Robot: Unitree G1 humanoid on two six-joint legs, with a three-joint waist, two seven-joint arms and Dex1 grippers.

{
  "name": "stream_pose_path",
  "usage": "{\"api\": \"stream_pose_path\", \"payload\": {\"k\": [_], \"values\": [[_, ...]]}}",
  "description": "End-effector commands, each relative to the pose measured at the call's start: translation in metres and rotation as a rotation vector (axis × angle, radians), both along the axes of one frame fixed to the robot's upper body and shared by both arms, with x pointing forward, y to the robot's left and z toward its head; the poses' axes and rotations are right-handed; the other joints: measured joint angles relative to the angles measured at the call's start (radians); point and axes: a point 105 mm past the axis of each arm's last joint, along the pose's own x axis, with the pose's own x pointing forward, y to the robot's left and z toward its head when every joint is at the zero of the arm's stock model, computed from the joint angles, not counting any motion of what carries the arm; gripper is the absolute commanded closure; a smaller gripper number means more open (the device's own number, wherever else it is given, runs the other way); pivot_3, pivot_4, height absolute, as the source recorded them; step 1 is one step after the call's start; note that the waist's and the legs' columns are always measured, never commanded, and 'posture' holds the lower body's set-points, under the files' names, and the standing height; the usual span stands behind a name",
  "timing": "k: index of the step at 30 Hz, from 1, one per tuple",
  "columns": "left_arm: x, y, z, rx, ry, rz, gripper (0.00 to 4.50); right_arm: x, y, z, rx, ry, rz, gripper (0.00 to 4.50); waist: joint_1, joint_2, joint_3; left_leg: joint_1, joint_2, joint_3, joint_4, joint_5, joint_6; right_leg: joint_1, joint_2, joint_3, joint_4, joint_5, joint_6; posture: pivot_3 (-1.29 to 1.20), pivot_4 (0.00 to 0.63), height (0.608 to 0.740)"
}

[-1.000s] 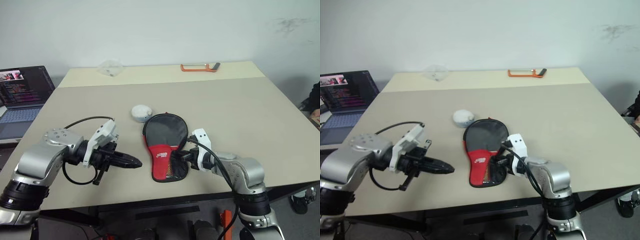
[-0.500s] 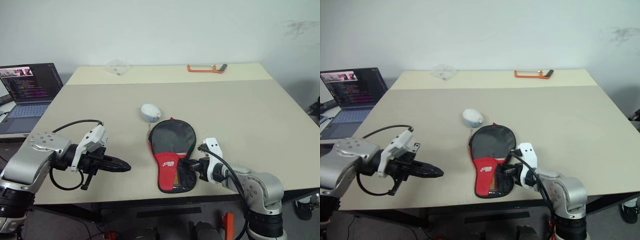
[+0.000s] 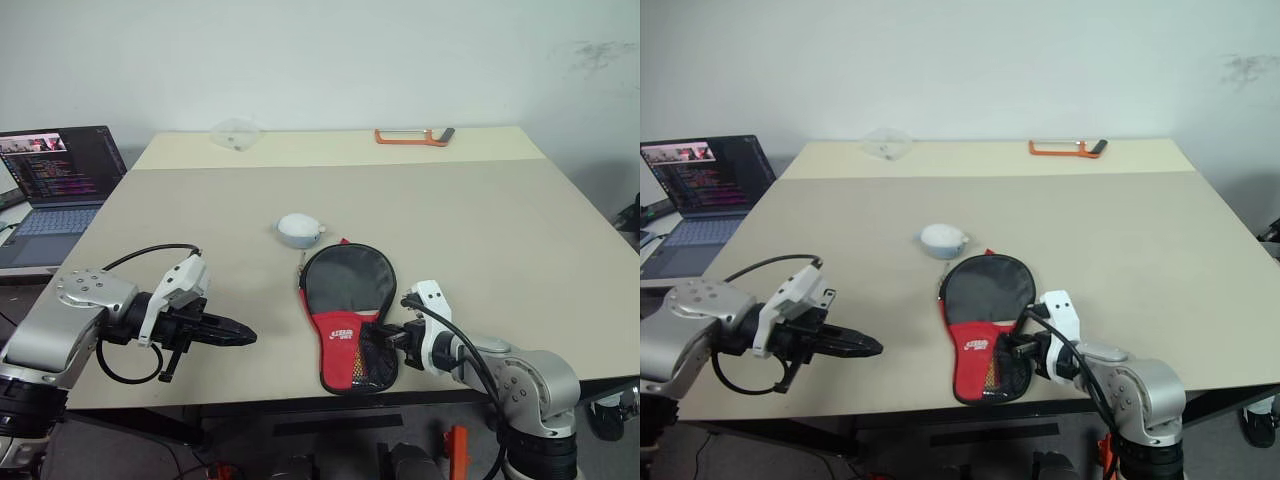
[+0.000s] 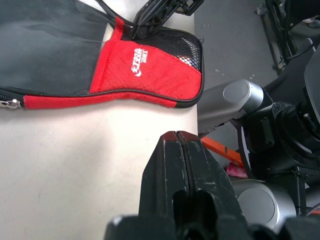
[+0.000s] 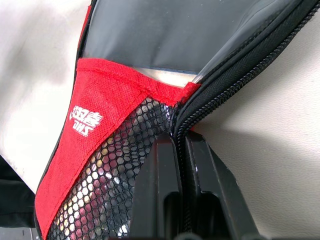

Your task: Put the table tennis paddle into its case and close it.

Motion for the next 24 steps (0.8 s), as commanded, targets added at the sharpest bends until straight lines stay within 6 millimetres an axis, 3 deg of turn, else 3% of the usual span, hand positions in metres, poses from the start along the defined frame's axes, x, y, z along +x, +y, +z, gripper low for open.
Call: {"api": "stream_pose_path", "payload": {"k": [1, 3, 6, 15, 17, 20, 24], "values": [[-0.005, -0.003, 0.006, 0.007, -0.014, -0.049, 4.5, -0.001, 0.002, -0.002, 0.001, 0.008, -0.008, 4.49, 0.0, 0.0, 0.0, 0.0, 0.0, 0.0, 0.0, 0.0, 0.0, 0.0, 0.0, 0.0, 0.0, 0.0, 0.0, 0.0, 0.15, 0.74], [-0.005, -0.003, 0.005, 0.007, -0.014, -0.048, 4.5, 0.0, 0.002, -0.002, 0.009, 0.008, -0.022, 4.49, 0.0, 0.0, 0.0, 0.0, 0.0, 0.0, 0.0, 0.0, 0.0, 0.0, 0.0, 0.0, 0.0, 0.0, 0.0, 0.0, 0.15, 0.74], [-0.005, -0.002, 0.004, 0.008, -0.013, -0.044, 4.5, 0.002, -0.002, 0.002, 0.017, 0.004, -0.046, 3.69, 0.0, 0.0, 0.0, 0.0, 0.0, 0.0, 0.0, 0.0, 0.0, 0.0, 0.0, 0.0, 0.001, 0.0, 0.0, 0.0, 0.15, 0.74], [-0.007, -0.005, 0.001, -0.004, -0.009, -0.045, 4.5, -0.003, -0.026, 0.021, -0.111, -0.087, -0.033, 0.54, 0.003, 0.0, 0.0, 0.0, 0.0, -0.001, 0.0, 0.0, 0.0, 0.001, 0.0, -0.001, 0.0, 0.0, 0.0, 0.0, 0.15, 0.74], [-0.008, -0.007, -0.001, -0.008, -0.003, -0.046, 4.5, -0.006, -0.031, 0.028, -0.141, -0.115, 0.001, 0.03, 0.005, 0.0, 0.0, 0.0, 0.0, -0.001, 0.0, 0.0, 0.0, 0.001, 0.0, -0.001, 0.0, 0.0, 0.0, 0.0, 0.15, 0.74], [-0.007, -0.008, -0.001, -0.018, -0.005, -0.031, 4.5, -0.01, -0.037, 0.042, -0.212, -0.191, 0.097, 0.03, 0.007, 0.0, 0.001, 0.0, 0.0, 0.0, 0.0, 0.0, 0.0, 0.001, 0.0, -0.001, 0.0, 0.0, 0.0, 0.0, 0.15, 0.74], [0.0, -0.004, 0.001, -0.025, -0.004, 0.038, 4.5, -0.013, -0.033, 0.073, -0.168, -0.294, 0.229, 0.03, 0.004, 0.0, 0.001, 0.0, 0.001, 0.0, 0.0, 0.0, 0.0, 0.001, 0.0, -0.001, 0.0, 0.0, 0.0, 0.0, 0.15, 0.74]]}}
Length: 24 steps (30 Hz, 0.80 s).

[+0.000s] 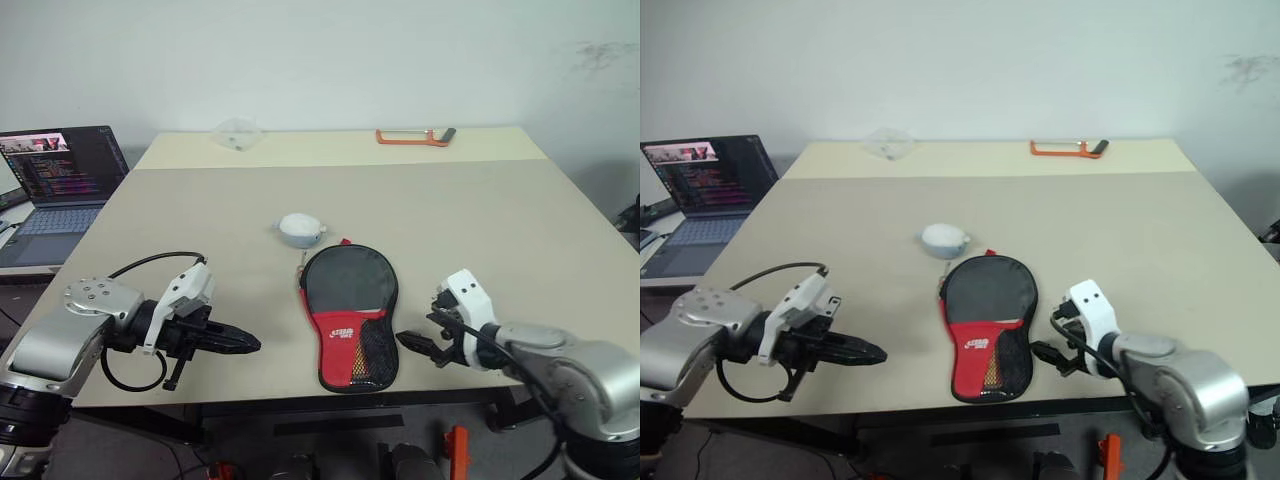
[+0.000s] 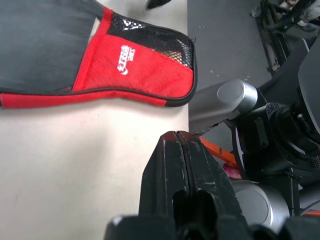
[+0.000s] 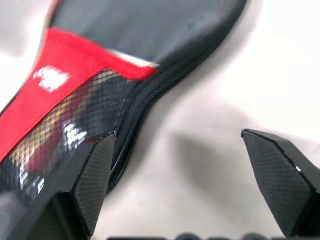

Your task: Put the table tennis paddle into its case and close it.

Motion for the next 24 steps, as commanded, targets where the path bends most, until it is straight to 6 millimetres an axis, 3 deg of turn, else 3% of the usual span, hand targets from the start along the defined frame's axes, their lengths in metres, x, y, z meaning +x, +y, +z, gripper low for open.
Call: {"api": "stream_pose_path", "payload": {"k": [1, 4, 8, 11, 16, 20, 21, 24], "values": [[0.008, 0.002, 0.009, -0.009, -0.035, 0.051, 4.5, 0.002, 0.016, 0.038, 0.082, -0.143, 0.136, 0.03, -0.002, 0.0, 0.0, 0.0, 0.001, 0.0, 0.0, 0.0, 0.0, 0.0, 0.0, 0.0, 0.0, 0.0, 0.0, 0.0, 0.15, 0.74], [0.024, 0.005, 0.009, -0.013, -0.053, 0.163, 4.5, 0.03, 0.035, 0.058, 0.146, -0.256, 0.132, 0.03, -0.004, 0.0, 0.0, 0.001, 0.001, 0.0, 0.0, 0.0, 0.0, 0.0, 0.001, 0.0, 0.001, 0.0, 0.0, 0.0, 0.15, 0.74], [0.035, 0.005, 0.005, 0.004, -0.11, 0.224, 4.32, 0.049, 0.057, 0.05, 0.114, -0.303, 0.16, 0.01, -0.003, -0.001, 0.0, 0.001, 0.001, 0.0, 0.0, 0.0, 0.0, 0.0, 0.001, 0.0, 0.001, 0.0, 0.0, 0.0, 0.15, 0.74], [0.041, 0.008, 0.006, 0.006, -0.125, 0.282, 3.6, 0.061, 0.074, 0.045, 0.124, -0.322, 0.176, 0.0, -0.003, -0.001, 0.0, -0.001, 0.0, 0.0, 0.0, 0.0, 0.0, -0.001, 0.0, 0.0, 0.0, 0.0, 0.0, 0.0, 0.15, 0.74], [0.046, 0.016, 0.004, 0.011, -0.151, 0.361, 1.71, 0.073, 0.094, 0.035, 0.181, -0.304, 0.174, 0.0, -0.004, -0.001, 0.0, -0.002, 0.0, 0.001, 0.0, 0.0, -0.001, -0.003, 0.0, 0.001, 0.0, 0.0, -0.001, 0.0, 0.15, 0.74], [0.066, 0.022, 0.012, -0.033, -0.224, 0.464, 0.29, 0.073, 0.103, 0.018, 0.157, -0.301, 0.182, 0.0, 0.001, -0.001, 0.0, -0.002, 0.0, 0.0, 0.0, 0.0, -0.001, -0.003, 0.0, 0.001, 0.0, 0.0, -0.001, 0.0, 0.15, 0.74], [0.071, 0.023, 0.013, -0.04, -0.237, 0.481, 0.02, 0.073, 0.104, 0.014, 0.143, -0.305, 0.184, 0.0, 0.002, -0.001, 0.0, -0.002, 0.0, 0.0, 0.0, 0.0, -0.001, -0.002, 0.0, 0.001, 0.0, 0.0, -0.001, 0.0, 0.15, 0.74], [0.083, 0.026, 0.015, -0.053, -0.27, 0.524, 0.02, 0.072, 0.111, 0.0, 0.093, -0.327, 0.197, 0.0, 0.005, -0.001, 0.0, -0.001, -0.001, 0.0, 0.0, 0.0, -0.001, -0.002, 0.0, 0.0, 0.001, 0.0, -0.001, 0.0, 0.15, 0.74]]}}
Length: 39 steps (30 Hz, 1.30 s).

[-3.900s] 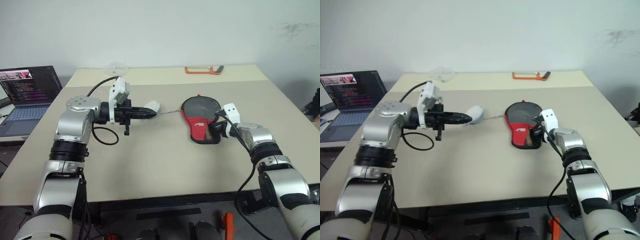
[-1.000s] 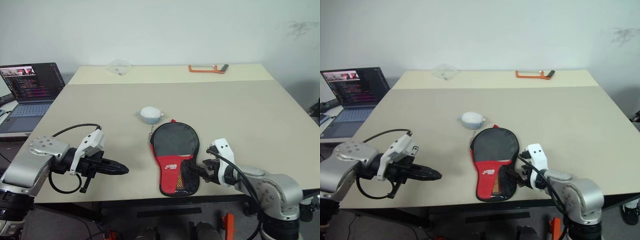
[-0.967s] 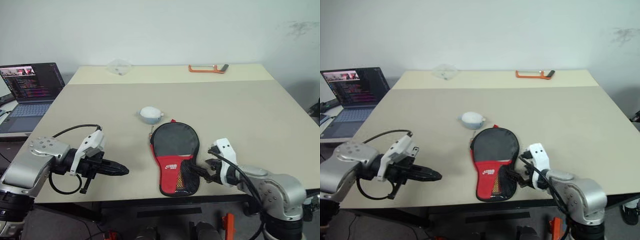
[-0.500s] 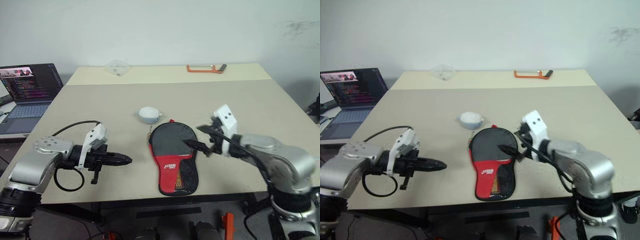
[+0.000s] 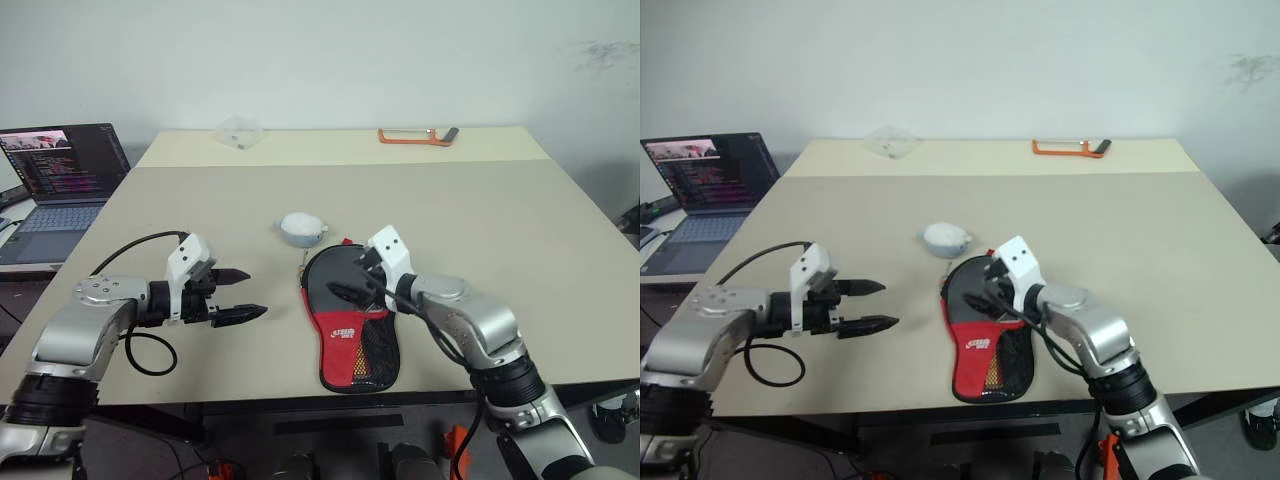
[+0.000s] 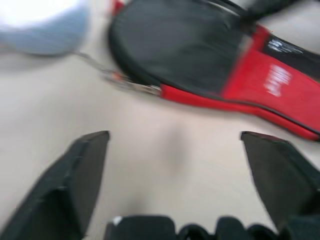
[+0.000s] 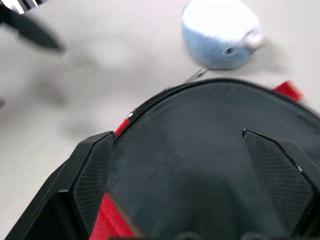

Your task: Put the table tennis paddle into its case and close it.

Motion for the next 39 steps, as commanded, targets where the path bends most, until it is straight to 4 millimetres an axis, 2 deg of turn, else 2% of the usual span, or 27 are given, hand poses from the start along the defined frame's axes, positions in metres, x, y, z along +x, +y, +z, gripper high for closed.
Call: {"api": "stream_pose_path", "payload": {"k": [1, 5, 11, 13, 17, 20, 24, 31, 39], "values": [[0.015, 0.008, 0.014, 0.0, -0.092, 0.056, 0.02, -0.001, 0.01, -0.004, -0.026, -0.068, 0.018, 0.0, 0.002, 0.0, 0.0, 0.0, 0.0, 0.0, 0.0, 0.0, 0.0, 0.0, 0.0, 0.0, 0.0, 0.0, 0.0, 0.0, 0.15, 0.74], [0.034, 0.011, 0.014, 0.01, -0.149, 0.118, 0.02, 0.001, 0.015, -0.022, -0.032, -0.034, 0.002, 0.0, 0.002, 0.0, 0.0, 0.0, 0.0, 0.0, 0.0, 0.001, -0.001, 0.0, 0.0, 0.0, 0.0, 0.0, 0.0, 0.0, 0.15, 0.74], [0.056, -0.003, 0.031, -0.107, -0.168, 0.094, 0.02, 0.006, 0.005, -0.047, -0.078, 0.018, -0.032, 0.0, 0.003, -0.002, -0.001, 0.0, -0.001, 0.0, 0.001, 0.001, -0.002, 0.0, 0.0, 0.0, 0.001, 0.0, 0.0, 0.0, 0.15, 0.74], [0.068, -0.008, 0.035, -0.111, -0.172, 0.113, 0.02, 0.006, 0.004, -0.049, -0.087, 0.017, -0.035, 0.0, 0.004, -0.003, -0.002, 0.001, -0.001, -0.001, 0.001, 0.001, -0.002, 0.001, 0.0, -0.001, 0.001, 0.0, 0.0, 0.0, 0.15, 0.74], [0.104, -0.022, 0.044, -0.124, -0.17, 0.217, 0.02, 0.003, 0.007, -0.051, -0.093, 0.016, -0.018, 0.0, 0.006, -0.007, -0.004, 0.002, -0.002, -0.003, 0.003, 0.0, -0.001, 0.003, 0.0, -0.003, 0.002, 0.0, 0.0, 0.0, 0.15, 0.74], [0.117, -0.037, 0.044, -0.109, -0.165, 0.213, 0.02, 0.002, 0.01, -0.052, -0.094, 0.016, -0.014, 0.0, 0.004, -0.008, -0.005, 0.002, -0.002, -0.002, 0.003, 0.001, -0.001, 0.003, 0.0, -0.002, 0.003, 0.0, 0.0, 0.0, 0.15, 0.74], [0.138, -0.048, 0.037, -0.048, -0.168, 0.327, 0.02, 0.001, 0.012, -0.053, -0.094, 0.019, -0.011, 0.0, -0.001, -0.008, -0.005, 0.002, -0.002, -0.002, 0.003, 0.002, -0.003, 0.002, 0.0, -0.002, 0.003, 0.0, 0.0, 0.0, 0.15, 0.74], [0.146, -0.055, 0.019, -0.027, -0.105, 0.422, 0.02, -0.001, 0.014, -0.051, -0.094, 0.013, -0.01, 0.0, -0.006, -0.008, -0.005, 0.001, -0.002, -0.001, 0.002, 0.001, -0.002, 0.001, 0.0, -0.001, 0.003, 0.0, 0.0, 0.0, 0.15, 0.74], [0.145, -0.073, -0.002, 0.021, -0.048, 0.419, 0.02, -0.002, 0.013, -0.049, -0.091, -0.001, -0.032, 0.0, -0.006, -0.008, -0.005, 0.002, -0.002, -0.001, 0.003, 0.001, -0.002, 0.001, 0.0, -0.001, 0.004, 0.0, 0.0, 0.0, 0.15, 0.74]]}}
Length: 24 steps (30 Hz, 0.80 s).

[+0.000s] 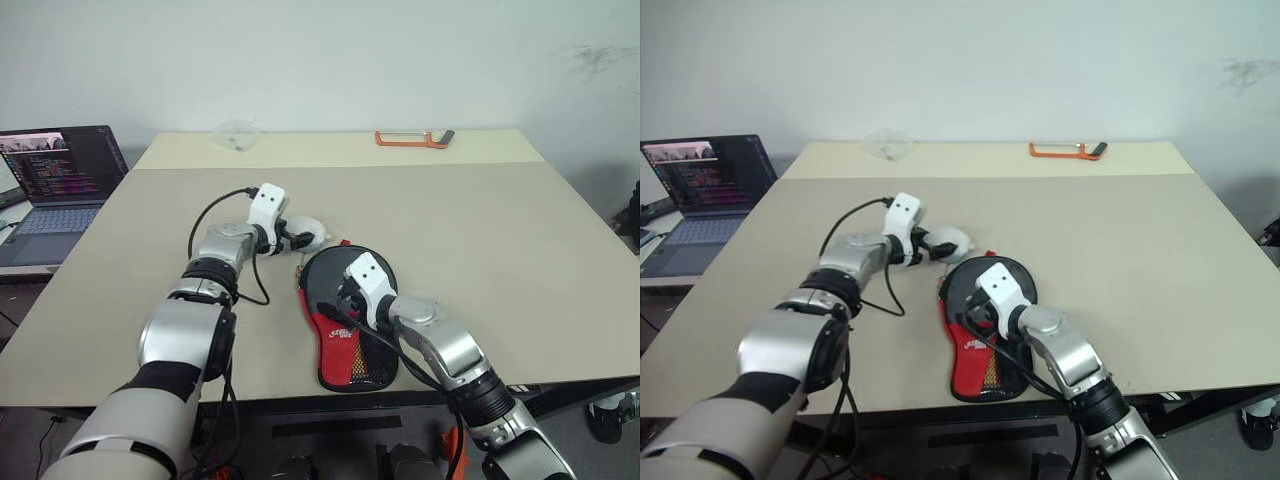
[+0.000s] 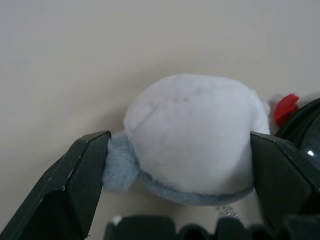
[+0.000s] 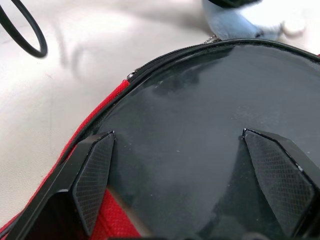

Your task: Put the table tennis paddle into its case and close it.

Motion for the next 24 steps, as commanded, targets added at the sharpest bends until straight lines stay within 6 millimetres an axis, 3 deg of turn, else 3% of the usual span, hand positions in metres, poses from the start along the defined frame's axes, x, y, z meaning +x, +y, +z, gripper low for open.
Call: {"api": "stream_pose_path", "payload": {"k": [1, 3, 9, 12, 14, 20, 24], "values": [[0.003, 0.0, 0.006, 0.03, -0.014, 0.015, 0.18, -0.003, -0.003, -0.011, -0.024, 0.032, -0.021, 0.0, -0.001, 0.0, 0.0, 0.0, 0.0, 0.0, 0.0, 0.0, 0.0, 0.0, 0.0, 0.0, 0.0, 0.0, 0.0, 0.0, 0.15, 0.74], [0.002, -0.001, 0.003, 0.038, -0.011, 0.012, 0.63, -0.001, -0.005, -0.009, -0.031, 0.011, -0.038, 0.0, -0.002, 0.0, 0.0, 0.0, 0.0, 0.0, 0.0, 0.0, 0.0, 0.0, 0.0, 0.0, 0.0, 0.0, 0.0, 0.0, 0.15, 0.74], [0.0, 0.0, -0.003, 0.042, 0.007, 0.0, 2.68, 0.011, -0.005, 0.011, -0.006, -0.083, -0.087, 0.0, -0.002, 0.0, 0.0, 0.0, 0.0, 0.0, 0.0, 0.0, 0.0, 0.0, 0.0, 0.0, 0.001, 0.0, 0.0, 0.0, 0.15, 0.74], [-0.001, 0.005, -0.007, 0.045, 0.017, 0.009, 3.63, 0.015, -0.004, 0.007, -0.043, -0.088, -0.081, 0.0, -0.004, 0.0, 0.0, 0.0, 0.0, 0.0, 0.0, 0.0, 0.0, 0.0, 0.0, 0.0, 0.001, 0.0, 0.0, 0.0, 0.15, 0.74], [-0.002, 0.006, -0.01, 0.047, 0.025, 0.011, 4.03, 0.017, -0.005, -0.002, -0.076, -0.074, -0.071, 0.0, -0.006, 0.0, 0.0, 0.0, 0.0, 0.0, 0.0, 0.0, 0.0, 0.0, 0.0, 0.0, 0.001, 0.0, 0.0, 0.0, 0.15, 0.74], [-0.002, 0.005, -0.013, 0.117, 0.015, -0.001, 4.1, 0.01, -0.011, -0.03, -0.152, 0.031, -0.055, 0.0, -0.008, 0.0, -0.002, 0.001, 0.0, 0.0, 0.0, 0.0, 0.0, 0.0, 0.0, 0.0, 0.002, 0.0, 0.0, 0.0, 0.15, 0.74], [0.005, 0.0, 0.0, 0.239, -0.061, -0.01, 4.1, 0.007, -0.022, -0.048, -0.185, 0.117, -0.063, 0.0, -0.008, 0.0, -0.007, 0.003, 0.0, 0.0, 0.0, 0.0, 0.0, 0.002, 0.0, 0.0, 0.001, 0.0, 0.0, 0.0, 0.15, 0.74]]}}
